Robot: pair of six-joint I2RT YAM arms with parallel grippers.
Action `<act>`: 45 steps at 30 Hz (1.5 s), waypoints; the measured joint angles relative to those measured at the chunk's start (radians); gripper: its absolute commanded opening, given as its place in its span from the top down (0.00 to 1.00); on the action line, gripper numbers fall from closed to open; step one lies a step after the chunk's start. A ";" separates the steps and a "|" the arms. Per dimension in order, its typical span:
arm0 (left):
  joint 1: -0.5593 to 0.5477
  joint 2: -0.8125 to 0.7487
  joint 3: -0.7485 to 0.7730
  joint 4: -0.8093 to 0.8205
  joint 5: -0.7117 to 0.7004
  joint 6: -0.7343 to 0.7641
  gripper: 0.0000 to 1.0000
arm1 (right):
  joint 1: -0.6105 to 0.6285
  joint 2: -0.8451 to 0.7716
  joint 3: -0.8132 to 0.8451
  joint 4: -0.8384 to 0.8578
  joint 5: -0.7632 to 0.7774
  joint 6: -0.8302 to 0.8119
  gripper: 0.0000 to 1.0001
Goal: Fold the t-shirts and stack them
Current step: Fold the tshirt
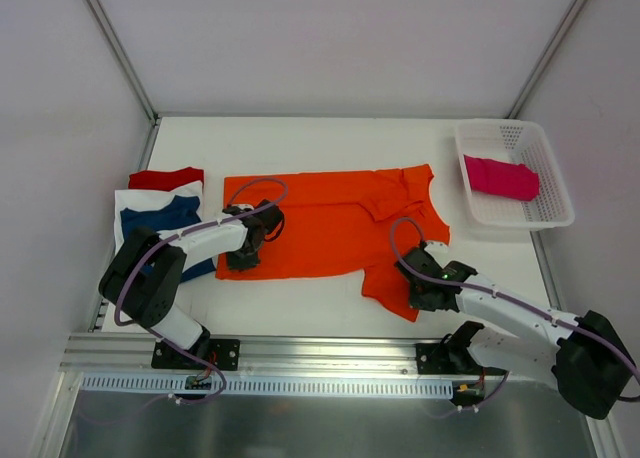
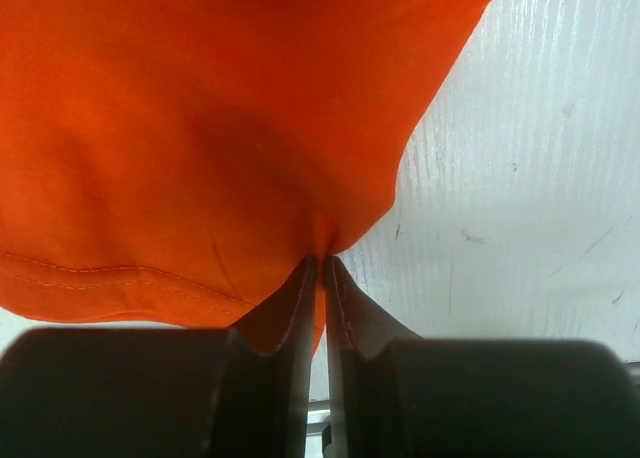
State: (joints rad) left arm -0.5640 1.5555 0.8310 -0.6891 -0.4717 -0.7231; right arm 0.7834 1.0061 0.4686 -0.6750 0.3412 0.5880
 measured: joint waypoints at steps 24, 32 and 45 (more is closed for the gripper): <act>0.000 0.036 0.025 -0.056 -0.011 -0.003 0.90 | 0.027 -0.002 0.204 -0.103 0.151 0.001 0.99; 0.002 -0.006 0.029 -0.118 -0.050 0.002 0.23 | 0.027 0.021 0.214 -0.121 0.164 -0.006 1.00; 0.000 0.038 0.058 -0.143 -0.052 0.005 0.23 | 0.027 -0.047 0.209 -0.134 0.169 -0.005 0.99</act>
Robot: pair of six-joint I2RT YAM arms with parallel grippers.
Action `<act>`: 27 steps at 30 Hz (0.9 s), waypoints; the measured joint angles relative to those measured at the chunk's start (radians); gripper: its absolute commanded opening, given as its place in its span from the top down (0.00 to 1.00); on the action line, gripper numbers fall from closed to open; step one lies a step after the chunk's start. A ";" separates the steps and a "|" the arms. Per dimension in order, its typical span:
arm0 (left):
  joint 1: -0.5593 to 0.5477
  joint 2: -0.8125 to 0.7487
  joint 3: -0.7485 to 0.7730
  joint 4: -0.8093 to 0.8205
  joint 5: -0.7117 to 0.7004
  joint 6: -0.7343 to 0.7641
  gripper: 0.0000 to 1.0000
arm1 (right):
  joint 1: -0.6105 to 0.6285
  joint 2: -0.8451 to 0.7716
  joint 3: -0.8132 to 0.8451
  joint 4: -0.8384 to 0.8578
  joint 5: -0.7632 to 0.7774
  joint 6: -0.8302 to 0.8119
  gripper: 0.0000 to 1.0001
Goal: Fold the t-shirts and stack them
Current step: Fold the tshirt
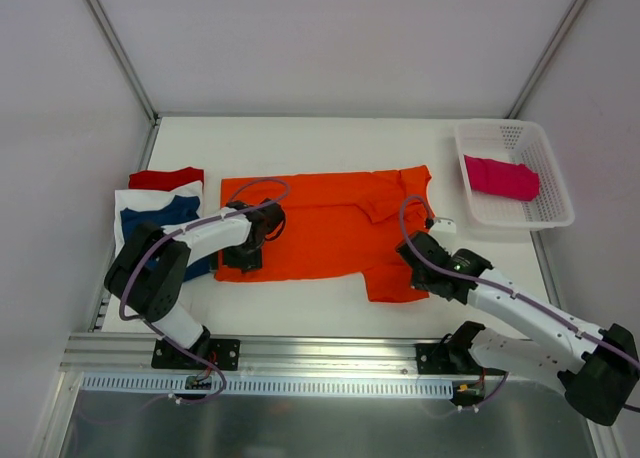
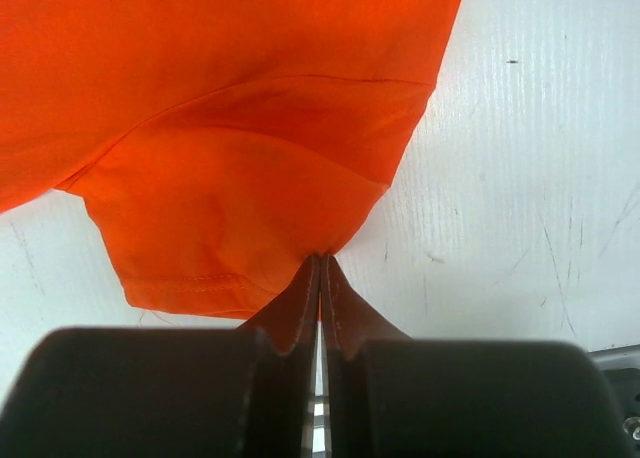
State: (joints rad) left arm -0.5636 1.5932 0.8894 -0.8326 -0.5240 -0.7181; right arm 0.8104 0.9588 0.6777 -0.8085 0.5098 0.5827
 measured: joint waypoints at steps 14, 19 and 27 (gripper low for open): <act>0.000 0.013 0.009 -0.006 0.031 0.002 0.26 | 0.000 -0.100 -0.005 -0.038 0.003 0.000 1.00; 0.003 -0.079 -0.064 0.054 0.082 0.001 0.27 | 0.000 -0.164 -0.007 -0.066 0.008 0.001 0.99; 0.074 -0.164 -0.133 0.129 0.213 0.004 0.28 | 0.000 -0.229 -0.021 -0.103 0.010 0.004 1.00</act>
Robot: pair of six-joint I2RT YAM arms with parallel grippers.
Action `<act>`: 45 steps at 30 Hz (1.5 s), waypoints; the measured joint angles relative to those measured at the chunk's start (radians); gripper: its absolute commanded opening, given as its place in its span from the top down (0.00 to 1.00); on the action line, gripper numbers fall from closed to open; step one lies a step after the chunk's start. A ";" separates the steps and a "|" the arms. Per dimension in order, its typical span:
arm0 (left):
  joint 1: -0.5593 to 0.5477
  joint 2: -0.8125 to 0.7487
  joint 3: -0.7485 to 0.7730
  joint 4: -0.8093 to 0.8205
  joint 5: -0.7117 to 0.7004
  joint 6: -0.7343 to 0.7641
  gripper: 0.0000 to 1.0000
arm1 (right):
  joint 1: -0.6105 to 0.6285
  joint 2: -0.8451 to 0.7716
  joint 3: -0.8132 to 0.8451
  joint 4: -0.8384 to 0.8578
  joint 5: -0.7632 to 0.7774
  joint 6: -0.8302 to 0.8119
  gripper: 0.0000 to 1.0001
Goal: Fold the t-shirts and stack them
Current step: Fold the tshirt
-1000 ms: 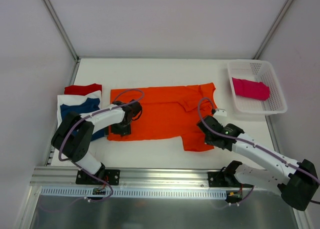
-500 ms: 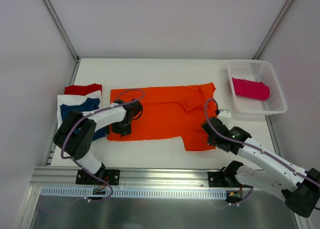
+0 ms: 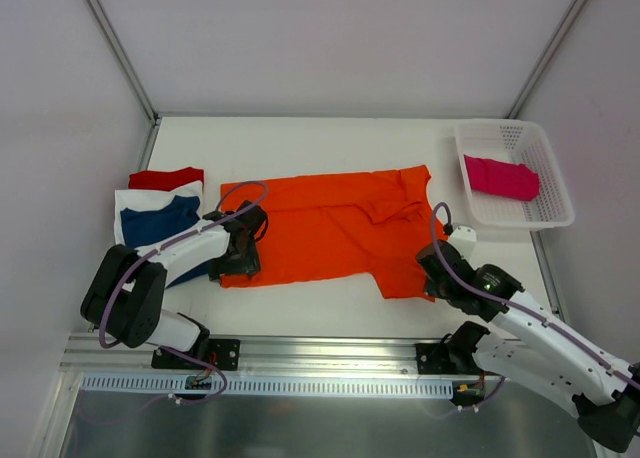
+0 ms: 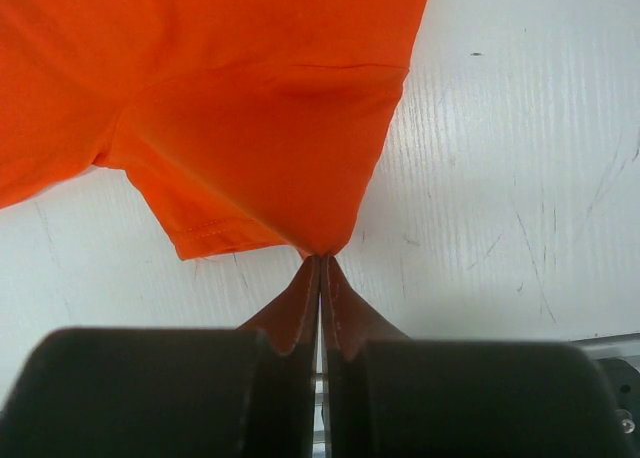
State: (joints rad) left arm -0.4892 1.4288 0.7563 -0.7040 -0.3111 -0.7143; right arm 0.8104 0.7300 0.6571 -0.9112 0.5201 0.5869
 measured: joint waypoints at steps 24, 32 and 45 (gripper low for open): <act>0.019 0.036 0.014 0.066 0.076 0.019 1.00 | 0.000 0.140 0.039 0.019 0.027 -0.026 0.99; 0.020 0.010 0.056 0.042 0.066 0.046 1.00 | 0.000 0.232 0.156 0.045 0.064 -0.074 0.99; 0.020 0.124 0.223 0.006 0.012 0.124 1.00 | -0.010 0.355 0.198 0.064 0.105 -0.111 1.00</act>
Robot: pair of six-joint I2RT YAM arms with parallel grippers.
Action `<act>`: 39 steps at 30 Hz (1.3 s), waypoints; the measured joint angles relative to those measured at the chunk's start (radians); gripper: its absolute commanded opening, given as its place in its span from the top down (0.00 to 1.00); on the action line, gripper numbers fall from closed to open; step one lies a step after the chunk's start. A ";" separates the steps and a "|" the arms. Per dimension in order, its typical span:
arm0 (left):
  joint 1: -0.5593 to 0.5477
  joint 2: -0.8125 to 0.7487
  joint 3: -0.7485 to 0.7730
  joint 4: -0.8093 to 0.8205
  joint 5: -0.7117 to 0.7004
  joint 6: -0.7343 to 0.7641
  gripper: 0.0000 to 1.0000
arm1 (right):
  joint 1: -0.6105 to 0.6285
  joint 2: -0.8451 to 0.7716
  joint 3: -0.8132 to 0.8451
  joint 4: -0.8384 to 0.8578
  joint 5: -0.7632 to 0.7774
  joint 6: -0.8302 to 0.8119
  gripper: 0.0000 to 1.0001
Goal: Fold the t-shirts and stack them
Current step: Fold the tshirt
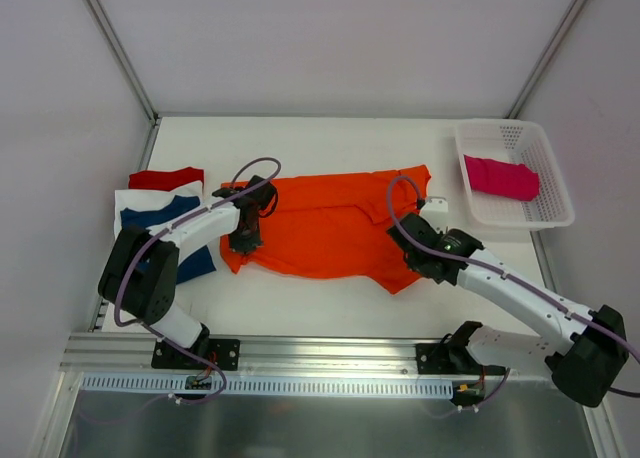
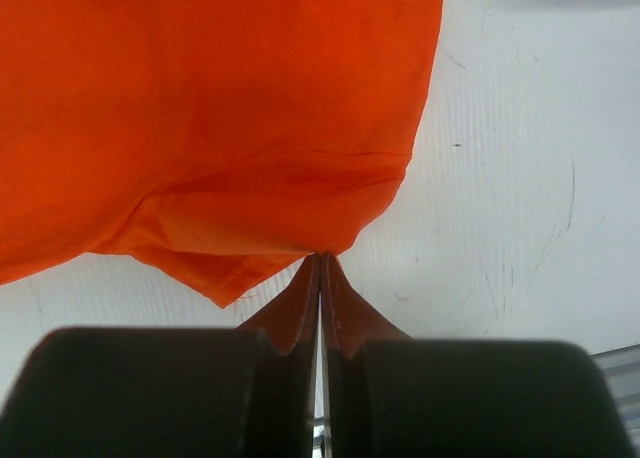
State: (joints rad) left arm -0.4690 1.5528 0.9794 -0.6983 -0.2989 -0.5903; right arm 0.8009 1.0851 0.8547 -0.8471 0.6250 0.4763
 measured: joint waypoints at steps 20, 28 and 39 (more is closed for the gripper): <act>0.132 0.303 0.337 -0.043 0.039 0.144 1.00 | -0.356 0.393 0.266 0.217 -0.055 -0.242 0.99; 0.163 0.403 0.431 -0.066 0.058 0.192 1.00 | -0.432 0.647 0.504 0.259 -0.104 -0.337 0.99; 0.209 0.405 0.508 -0.095 0.058 0.215 1.00 | -0.501 0.842 0.673 0.257 -0.144 -0.400 1.00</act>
State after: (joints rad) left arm -0.2604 1.9579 1.4876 -0.7933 -0.2409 -0.3752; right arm 0.3000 1.9270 1.5272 -0.5900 0.4812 0.0761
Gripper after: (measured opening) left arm 0.008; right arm 0.009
